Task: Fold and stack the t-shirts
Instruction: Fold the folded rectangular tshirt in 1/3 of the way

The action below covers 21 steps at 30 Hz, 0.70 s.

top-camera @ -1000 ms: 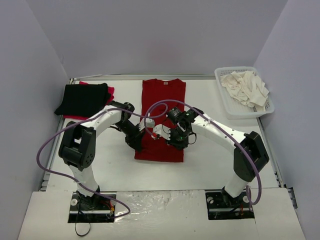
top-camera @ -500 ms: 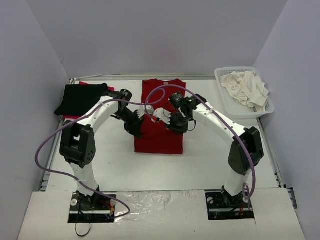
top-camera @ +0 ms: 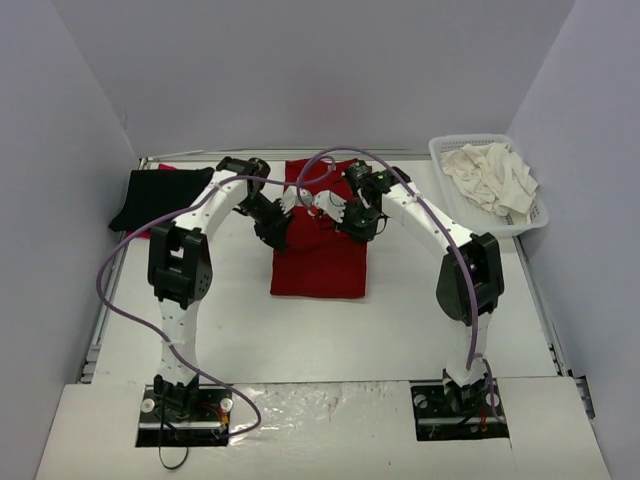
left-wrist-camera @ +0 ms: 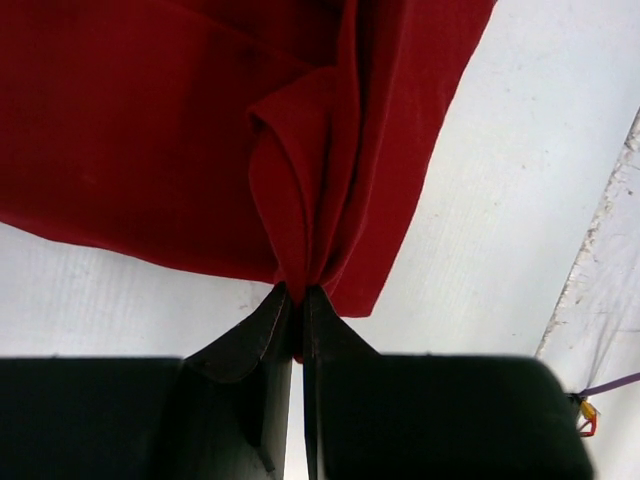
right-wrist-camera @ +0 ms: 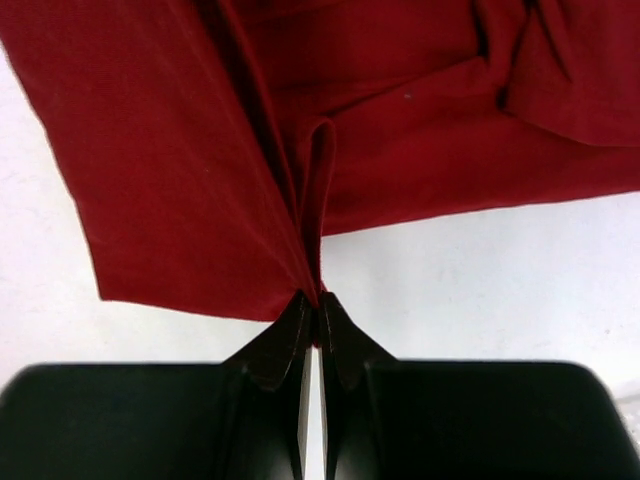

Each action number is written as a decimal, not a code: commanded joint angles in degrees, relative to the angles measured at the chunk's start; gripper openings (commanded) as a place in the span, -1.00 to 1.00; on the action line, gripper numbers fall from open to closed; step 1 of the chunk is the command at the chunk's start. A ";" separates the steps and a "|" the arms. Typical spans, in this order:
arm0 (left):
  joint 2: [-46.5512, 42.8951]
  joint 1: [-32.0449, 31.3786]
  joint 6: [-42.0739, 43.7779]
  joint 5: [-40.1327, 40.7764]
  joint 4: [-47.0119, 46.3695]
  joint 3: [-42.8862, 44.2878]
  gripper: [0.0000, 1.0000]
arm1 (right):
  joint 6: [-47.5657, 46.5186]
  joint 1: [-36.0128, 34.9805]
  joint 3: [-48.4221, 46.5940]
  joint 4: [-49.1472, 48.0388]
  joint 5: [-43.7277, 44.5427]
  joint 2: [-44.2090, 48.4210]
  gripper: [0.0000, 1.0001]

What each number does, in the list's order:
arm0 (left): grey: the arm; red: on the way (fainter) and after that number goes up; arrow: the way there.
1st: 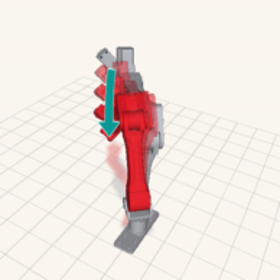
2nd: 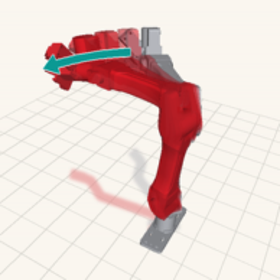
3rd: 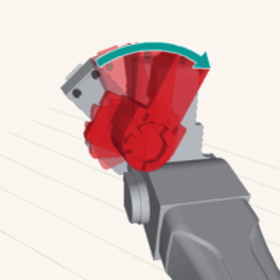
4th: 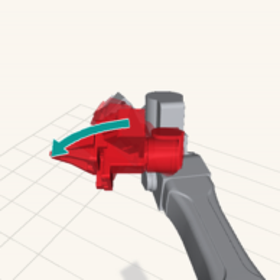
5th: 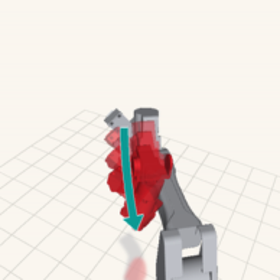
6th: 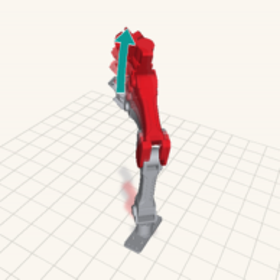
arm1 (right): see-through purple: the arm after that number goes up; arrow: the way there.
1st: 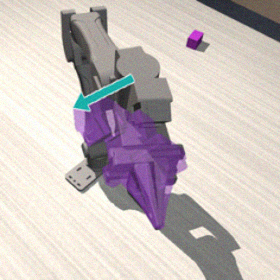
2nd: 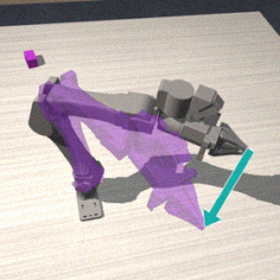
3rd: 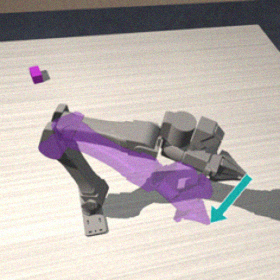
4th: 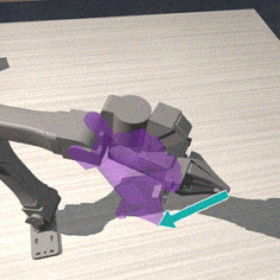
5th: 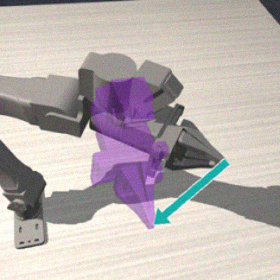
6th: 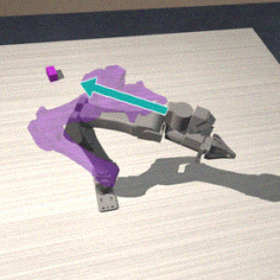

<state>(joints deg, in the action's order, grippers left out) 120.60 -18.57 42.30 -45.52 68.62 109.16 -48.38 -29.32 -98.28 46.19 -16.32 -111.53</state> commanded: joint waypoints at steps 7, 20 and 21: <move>3.85 0.11 3.40 -0.98 5.65 13.16 -0.95 | 0.39 3.74 -8.67 1.97 2.78 -5.63 -1.00; 8.43 0.37 3.14 -0.71 5.74 19.42 -0.95 | 0.04 5.24 -15.62 1.79 2.52 -13.10 -1.00; 8.60 0.46 3.22 -0.63 5.74 19.59 -0.95 | -0.13 5.41 -16.06 1.79 2.60 -13.54 -1.00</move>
<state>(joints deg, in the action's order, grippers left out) 130.43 -17.78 42.85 -44.88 72.18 125.54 -50.92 -25.45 -111.96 46.54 -15.84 -122.91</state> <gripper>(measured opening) 0.046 0.008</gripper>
